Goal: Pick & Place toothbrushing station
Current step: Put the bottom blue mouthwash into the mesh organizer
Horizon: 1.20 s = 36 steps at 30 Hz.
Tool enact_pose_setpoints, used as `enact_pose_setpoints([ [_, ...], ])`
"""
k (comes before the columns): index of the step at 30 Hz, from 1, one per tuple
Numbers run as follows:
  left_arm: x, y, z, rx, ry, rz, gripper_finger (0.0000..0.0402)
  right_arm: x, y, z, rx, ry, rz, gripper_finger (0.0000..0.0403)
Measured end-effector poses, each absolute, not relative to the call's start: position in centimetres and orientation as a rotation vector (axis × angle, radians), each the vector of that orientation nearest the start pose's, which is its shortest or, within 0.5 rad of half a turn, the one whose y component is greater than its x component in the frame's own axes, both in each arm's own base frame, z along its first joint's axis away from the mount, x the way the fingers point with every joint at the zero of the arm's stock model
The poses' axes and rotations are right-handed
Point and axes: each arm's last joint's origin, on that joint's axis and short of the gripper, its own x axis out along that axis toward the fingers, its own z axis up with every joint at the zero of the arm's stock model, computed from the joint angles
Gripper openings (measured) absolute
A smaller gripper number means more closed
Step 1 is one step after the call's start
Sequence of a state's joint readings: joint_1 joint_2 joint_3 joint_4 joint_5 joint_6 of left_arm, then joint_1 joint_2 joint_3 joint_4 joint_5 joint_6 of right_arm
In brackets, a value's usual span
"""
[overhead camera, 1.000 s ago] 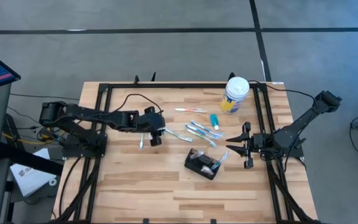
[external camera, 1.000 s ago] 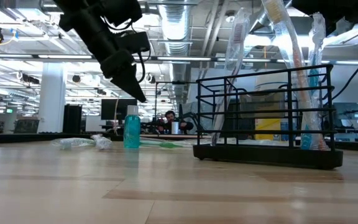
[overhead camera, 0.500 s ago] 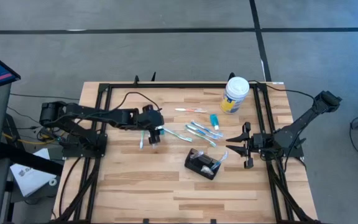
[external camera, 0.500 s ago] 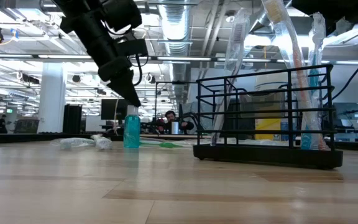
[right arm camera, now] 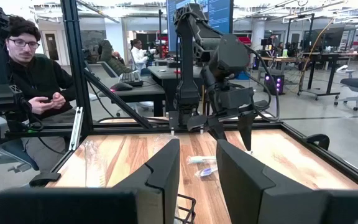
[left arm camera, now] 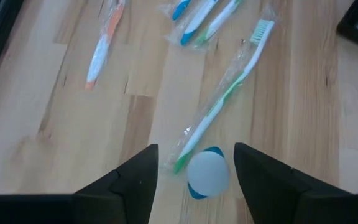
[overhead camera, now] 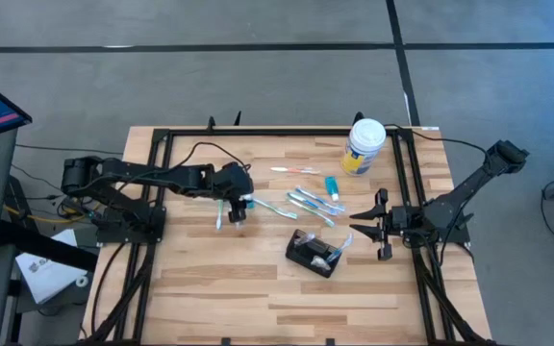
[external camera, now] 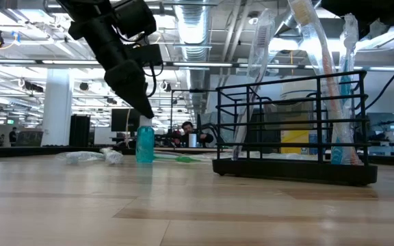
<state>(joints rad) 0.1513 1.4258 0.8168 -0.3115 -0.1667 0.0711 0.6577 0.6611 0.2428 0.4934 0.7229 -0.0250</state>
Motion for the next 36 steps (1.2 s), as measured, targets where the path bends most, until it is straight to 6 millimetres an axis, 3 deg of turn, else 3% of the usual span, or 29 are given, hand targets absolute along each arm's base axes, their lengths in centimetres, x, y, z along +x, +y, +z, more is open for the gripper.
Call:
enact_pose_setpoints([
  [8, 25.9, 4.4, 17.5, 0.065, 0.995, 0.24, 0.0203, 13.0, 7.6, 22.8, 0.023, -0.057, -0.066, 0.0098],
  [26, 26.4, 4.4, 17.6, 0.106, 0.919, 0.215, 0.0192, 13.0, 7.6, 22.8, 0.023, -0.057, -0.066, 0.0098],
  [36, 26.9, 4.4, 16.6, 0.136, 0.932, 0.184, 0.0192, 13.0, 7.6, 22.8, 0.023, -0.057, -0.066, 0.0098],
])
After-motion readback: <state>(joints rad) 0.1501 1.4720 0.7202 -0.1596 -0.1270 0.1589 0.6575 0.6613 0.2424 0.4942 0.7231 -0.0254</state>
